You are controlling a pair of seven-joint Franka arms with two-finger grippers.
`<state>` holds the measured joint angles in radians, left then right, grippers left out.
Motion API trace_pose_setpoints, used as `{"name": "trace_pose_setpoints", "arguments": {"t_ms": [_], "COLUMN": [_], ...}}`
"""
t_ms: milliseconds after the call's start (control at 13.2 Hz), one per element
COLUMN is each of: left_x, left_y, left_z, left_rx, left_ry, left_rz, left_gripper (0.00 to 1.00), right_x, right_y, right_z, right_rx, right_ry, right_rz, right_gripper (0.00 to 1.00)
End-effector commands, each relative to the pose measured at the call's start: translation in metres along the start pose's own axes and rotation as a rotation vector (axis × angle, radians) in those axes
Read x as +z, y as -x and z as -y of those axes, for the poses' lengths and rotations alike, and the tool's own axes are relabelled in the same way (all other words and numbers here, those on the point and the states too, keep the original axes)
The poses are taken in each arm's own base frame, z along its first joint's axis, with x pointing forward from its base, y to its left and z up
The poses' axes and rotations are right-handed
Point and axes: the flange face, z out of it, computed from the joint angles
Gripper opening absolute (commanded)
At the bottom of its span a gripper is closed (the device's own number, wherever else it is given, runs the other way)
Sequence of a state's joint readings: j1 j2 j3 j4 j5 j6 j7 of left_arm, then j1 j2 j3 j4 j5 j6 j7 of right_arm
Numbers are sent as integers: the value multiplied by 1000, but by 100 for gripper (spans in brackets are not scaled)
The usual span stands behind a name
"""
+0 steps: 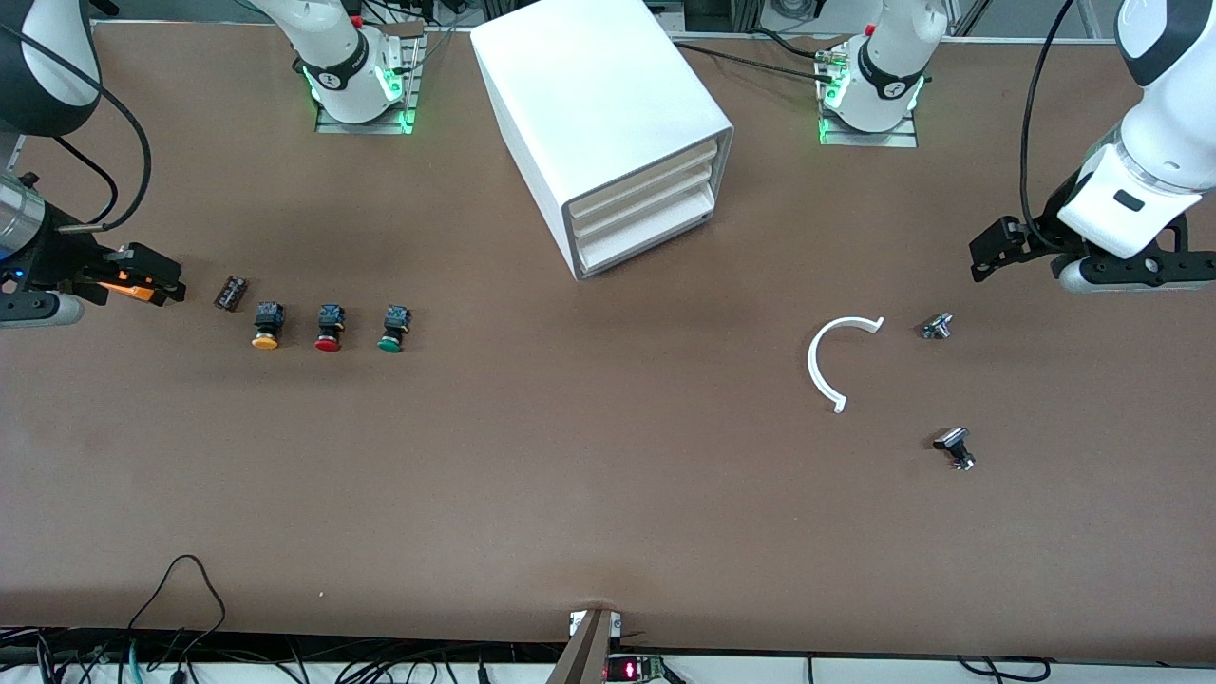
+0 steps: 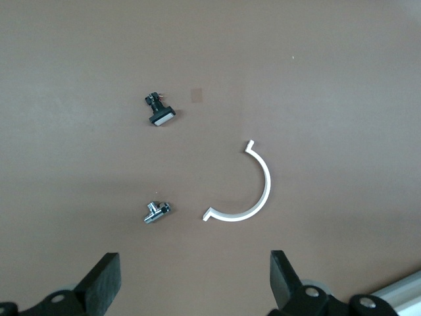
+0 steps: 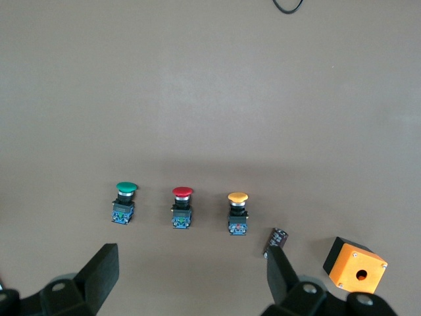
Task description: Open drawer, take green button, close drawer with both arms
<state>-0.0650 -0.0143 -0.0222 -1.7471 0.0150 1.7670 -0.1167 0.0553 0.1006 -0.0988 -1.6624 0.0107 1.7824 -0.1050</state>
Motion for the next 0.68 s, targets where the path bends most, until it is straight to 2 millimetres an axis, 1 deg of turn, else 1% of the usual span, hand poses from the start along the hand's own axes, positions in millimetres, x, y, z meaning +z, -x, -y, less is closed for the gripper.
{"name": "trace_pose_setpoints", "arguments": {"t_ms": [0, 76, 151, 227, 303, 379, 454, 606], "left_x": [-7, -8, -12, -19, -27, -28, -25, -22], "left_y": [2, 2, 1, -4, -10, -6, -5, -6], "left_z": [2, 3, -1, -19, -38, -38, -33, -23], "left_rx": [62, 59, 74, 96, 119, 106, 88, 65], "left_ry": [-22, -16, -24, -26, -44, -54, -58, -49], "left_rz": [16, 18, 8, -15, -24, 3, 28, 41], "left_gripper": [100, 100, 100, 100, 100, 100, 100, 100], "right_x": [-17, -17, -18, -25, -33, -33, -36, -37], "right_y": [9, 9, 9, 7, 2, -5, -7, -7], "right_z": [-1, 0, 0, 4, 3, 3, 2, 2], "right_rx": [0, -5, -15, -25, -19, -17, -19, -17], "right_ry": [7, 16, 49, 64, 62, 61, 62, 61], "right_rz": [7, 6, 8, -6, -27, -29, -36, -38], "right_gripper": [100, 100, 100, 100, 100, 100, 100, 100]}}
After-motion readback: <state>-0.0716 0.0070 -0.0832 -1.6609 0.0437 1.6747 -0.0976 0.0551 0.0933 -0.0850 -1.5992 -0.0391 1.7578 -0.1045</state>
